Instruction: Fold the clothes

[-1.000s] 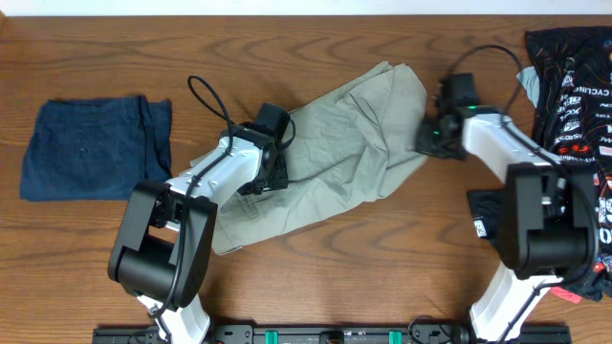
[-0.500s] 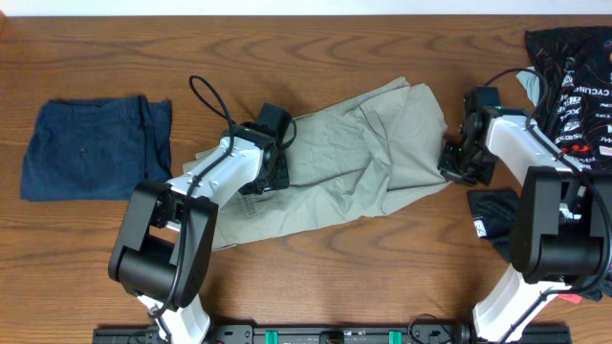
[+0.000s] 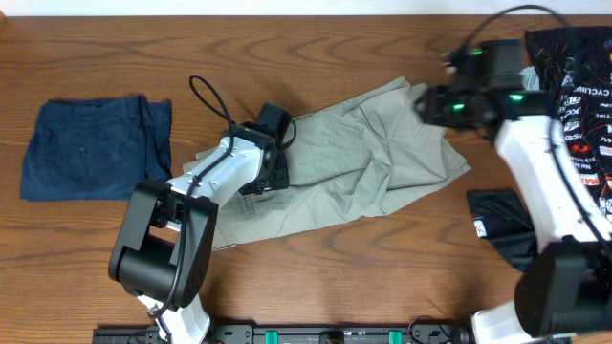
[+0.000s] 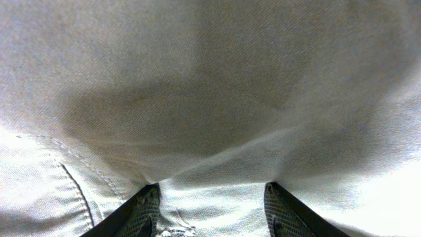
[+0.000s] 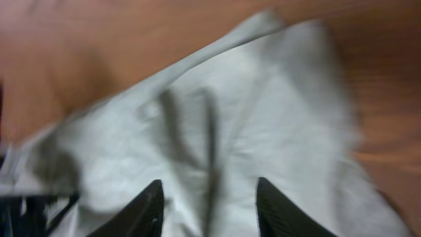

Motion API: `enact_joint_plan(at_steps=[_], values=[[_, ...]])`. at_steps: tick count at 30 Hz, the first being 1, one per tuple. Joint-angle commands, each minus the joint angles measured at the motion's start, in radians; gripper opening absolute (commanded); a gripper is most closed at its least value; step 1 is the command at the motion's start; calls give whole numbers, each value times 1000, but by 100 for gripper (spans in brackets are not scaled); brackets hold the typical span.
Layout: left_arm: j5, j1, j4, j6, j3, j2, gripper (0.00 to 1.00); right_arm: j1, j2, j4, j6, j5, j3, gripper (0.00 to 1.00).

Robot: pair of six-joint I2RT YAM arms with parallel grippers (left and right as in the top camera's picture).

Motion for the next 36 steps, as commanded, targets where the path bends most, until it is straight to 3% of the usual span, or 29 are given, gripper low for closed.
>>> enact_joint_plan(at_steps=[1, 7, 13, 14, 15, 16, 17, 20, 26, 31, 36], values=[[0, 3, -3, 13, -10, 51, 53, 95, 68, 14, -108, -56, -10, 45], [0, 3, -3, 13, -10, 51, 54, 217, 202, 116, -108, 66, -10, 50], [0, 3, -3, 13, -10, 51, 54, 277, 298, 233, -108, 230, -10, 47], [0, 3, -3, 13, -10, 51, 53, 280, 303, 239, -108, 245, -10, 41], [0, 3, -3, 13, -10, 51, 54, 281, 306, 239, -108, 263, -10, 29], [0, 3, -3, 13, -10, 51, 54, 281, 306, 235, -106, 285, -10, 10], [0, 3, -3, 13, -10, 51, 54, 279, 306, 225, -94, 319, -10, 1], [0, 3, -4, 13, -10, 51, 54, 266, 295, 171, -34, 426, -9, 1], [0, 3, -15, 13, -10, 51, 54, 175, 243, -66, 228, 660, -9, 1], [0, 3, -15, 13, -10, 51, 54, 72, 238, -271, 256, 663, -12, 1], [0, 3, -15, 13, -10, 51, 54, 14, 238, -346, 260, 668, -17, 4]])
